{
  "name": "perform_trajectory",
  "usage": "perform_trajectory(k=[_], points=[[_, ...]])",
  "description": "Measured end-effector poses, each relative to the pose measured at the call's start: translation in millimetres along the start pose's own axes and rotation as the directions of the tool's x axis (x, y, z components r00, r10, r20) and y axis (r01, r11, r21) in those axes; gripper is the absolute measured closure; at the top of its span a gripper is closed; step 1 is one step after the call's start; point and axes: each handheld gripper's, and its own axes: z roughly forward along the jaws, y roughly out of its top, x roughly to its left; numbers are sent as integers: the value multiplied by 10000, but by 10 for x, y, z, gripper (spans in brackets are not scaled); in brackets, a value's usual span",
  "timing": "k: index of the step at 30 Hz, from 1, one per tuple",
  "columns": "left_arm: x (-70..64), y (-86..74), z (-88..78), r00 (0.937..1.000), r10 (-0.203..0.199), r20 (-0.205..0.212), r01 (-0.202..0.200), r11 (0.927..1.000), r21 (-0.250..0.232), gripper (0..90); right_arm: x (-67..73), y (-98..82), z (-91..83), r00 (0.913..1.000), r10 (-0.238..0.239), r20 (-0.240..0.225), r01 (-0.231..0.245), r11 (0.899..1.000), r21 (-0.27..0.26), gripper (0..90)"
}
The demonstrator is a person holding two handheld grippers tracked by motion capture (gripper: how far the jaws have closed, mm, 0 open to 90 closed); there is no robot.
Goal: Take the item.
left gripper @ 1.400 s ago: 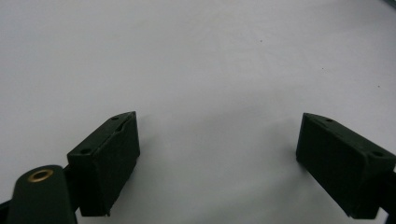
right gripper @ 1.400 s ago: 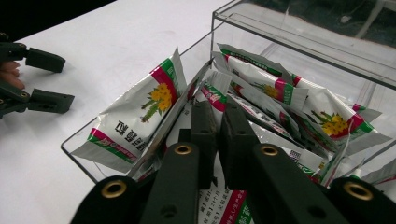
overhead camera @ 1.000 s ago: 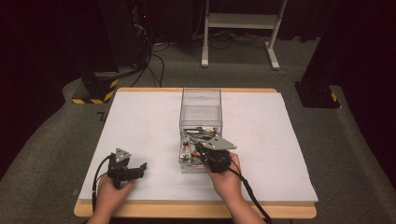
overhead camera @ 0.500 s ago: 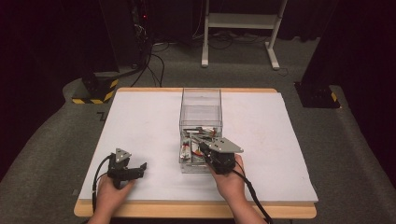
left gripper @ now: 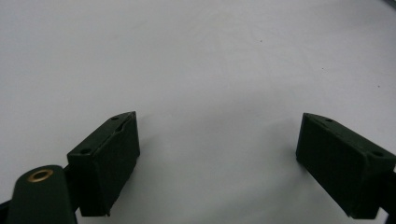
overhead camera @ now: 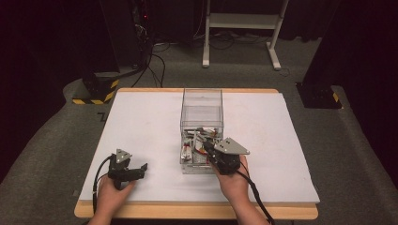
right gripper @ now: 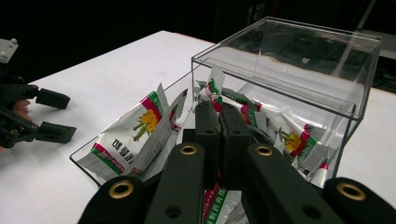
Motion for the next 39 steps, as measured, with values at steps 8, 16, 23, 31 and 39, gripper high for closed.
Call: perform_trajectory(k=[8,16,23,31,39], points=[[0,0,0,10000,-11,10,11,10000,0,136,-30,16,-42,9999,59,89,-57,9998,-185,885],[0,0,0,10000,-1,0,1,10000,-1,136,-42,26,-67,10000,77,63,-76,9996,-267,884],[0,0,0,10000,3,1,-3,10000,1,136,-31,49,-100,10000,16,47,-15,9993,-372,883],[0,0,0,10000,-2,1,2,10000,-3,136,-54,65,-138,10000,26,23,-25,9988,-497,881],[1,0,-1,10000,2,12,-2,10000,11,136,-102,66,-172,9999,96,128,-89,9985,-532,879]])
